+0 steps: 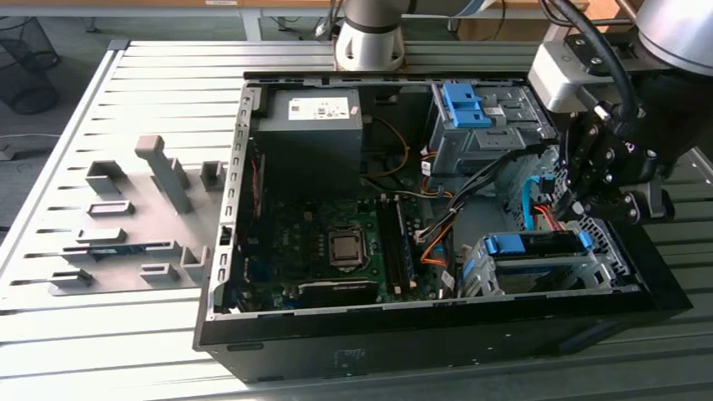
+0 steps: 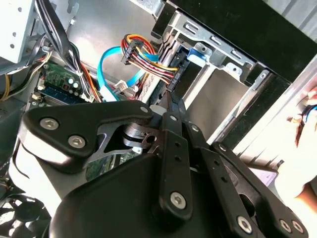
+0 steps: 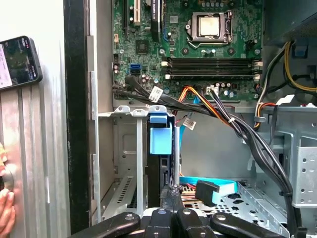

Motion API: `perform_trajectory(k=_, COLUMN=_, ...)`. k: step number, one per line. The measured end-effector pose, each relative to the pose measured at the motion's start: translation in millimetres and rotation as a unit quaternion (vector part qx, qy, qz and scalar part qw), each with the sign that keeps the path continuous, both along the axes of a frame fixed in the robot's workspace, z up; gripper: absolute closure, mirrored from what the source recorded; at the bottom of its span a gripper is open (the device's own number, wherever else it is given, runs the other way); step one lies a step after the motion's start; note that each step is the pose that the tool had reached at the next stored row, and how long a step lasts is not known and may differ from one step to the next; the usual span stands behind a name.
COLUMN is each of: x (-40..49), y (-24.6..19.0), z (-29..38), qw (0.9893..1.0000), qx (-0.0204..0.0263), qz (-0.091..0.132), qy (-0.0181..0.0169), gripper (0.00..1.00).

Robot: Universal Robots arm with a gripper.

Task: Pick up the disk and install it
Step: 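Insert the second disk wire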

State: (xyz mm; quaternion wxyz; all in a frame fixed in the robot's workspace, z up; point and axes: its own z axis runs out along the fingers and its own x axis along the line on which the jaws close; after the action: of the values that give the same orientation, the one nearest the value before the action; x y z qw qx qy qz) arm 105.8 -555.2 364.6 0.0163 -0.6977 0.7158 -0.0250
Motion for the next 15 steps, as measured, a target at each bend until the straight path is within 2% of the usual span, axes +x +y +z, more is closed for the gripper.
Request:
perform_trajectory(k=3, x=-3.3, y=0.1, z=0.2, qw=1.0000, qx=-0.0002, qz=0.000, qy=-0.0006, gripper=0.89)
perform_trajectory(k=8, x=-16.7, y=0.0, z=0.1, qw=1.0000, qx=0.0000, qz=0.000, qy=-0.0036, gripper=0.89)
perform_trajectory(k=15, x=-18.6, y=0.0, z=0.2, qw=1.0000, qx=0.0001, qz=0.000, qy=-0.0041, gripper=0.89)
